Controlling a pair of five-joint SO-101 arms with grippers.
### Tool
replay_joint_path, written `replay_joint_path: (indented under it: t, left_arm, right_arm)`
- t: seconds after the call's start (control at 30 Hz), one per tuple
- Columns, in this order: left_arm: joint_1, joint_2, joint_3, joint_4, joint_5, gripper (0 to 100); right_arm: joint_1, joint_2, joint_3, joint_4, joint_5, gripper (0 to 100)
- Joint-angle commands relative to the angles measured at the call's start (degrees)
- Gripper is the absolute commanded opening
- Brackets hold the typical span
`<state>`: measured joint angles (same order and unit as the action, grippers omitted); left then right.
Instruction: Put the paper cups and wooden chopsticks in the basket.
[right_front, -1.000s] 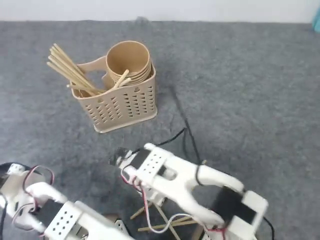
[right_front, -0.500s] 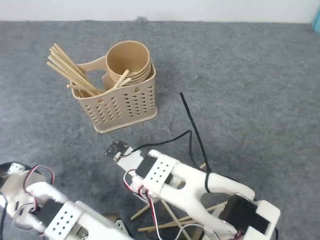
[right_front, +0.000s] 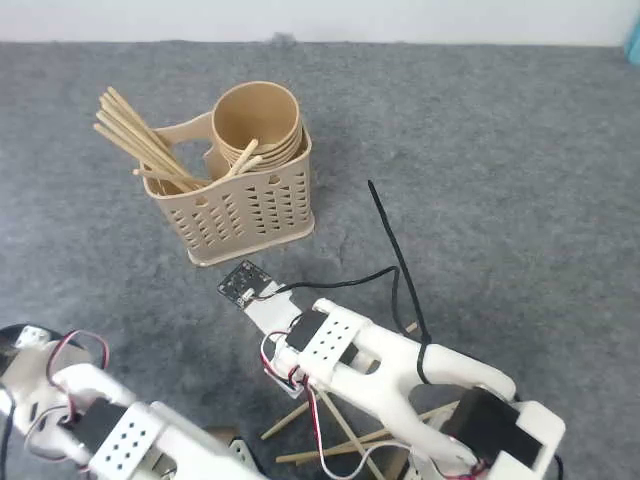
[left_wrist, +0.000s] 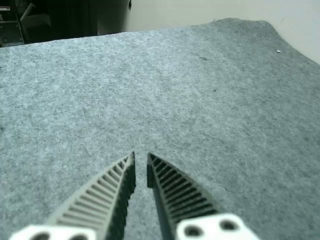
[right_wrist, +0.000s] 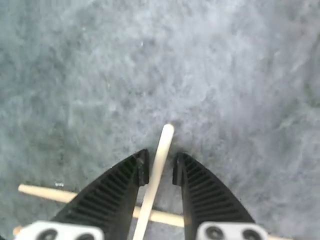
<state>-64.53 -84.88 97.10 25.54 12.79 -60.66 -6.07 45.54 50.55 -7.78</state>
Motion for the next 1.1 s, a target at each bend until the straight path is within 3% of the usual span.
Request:
replay_joint_path:
  t: [0.0, 0.1, 0.5, 0.67, 0.73, 0.93, 1.07]
  left_arm:
    - [0.4, 0.4, -1.3, -1.6, -0.6, 4]
    - [0.5, 0.4, -1.2, -1.6, -0.6, 4]
    - [2.8, 0.6, -1.1, -1.6, -0.8, 4]
    - [4.6, 0.4, -1.1, 0.4, -1.1, 4]
    - [6.6, 0.4, -0.7, 1.2, -4.4, 4]
    - [9.1, 0.4, -0.1, 2.5, -8.0, 4]
    - [9.9, 0.4, -0.1, 2.9, -8.2, 4]
  right_arm:
    - [1.4, -2.5, 2.5, -4.2, -0.8, 9.5]
    - [1.3, -2.5, 4.6, -7.4, -0.9, 0.0]
    - [4.5, -6.5, 4.6, -5.1, -0.8, 0.6]
    - [10.0, -21.2, 4.5, -4.5, -0.9, 0.6]
    - [11.7, -28.6, 4.5, -6.1, -0.9, 0.6]
    - [12.9, -51.7, 2.8, -15.1, -0.4, 0.6]
    - [13.3, -58.2, 2.7, -22.1, 1.1, 0.6]
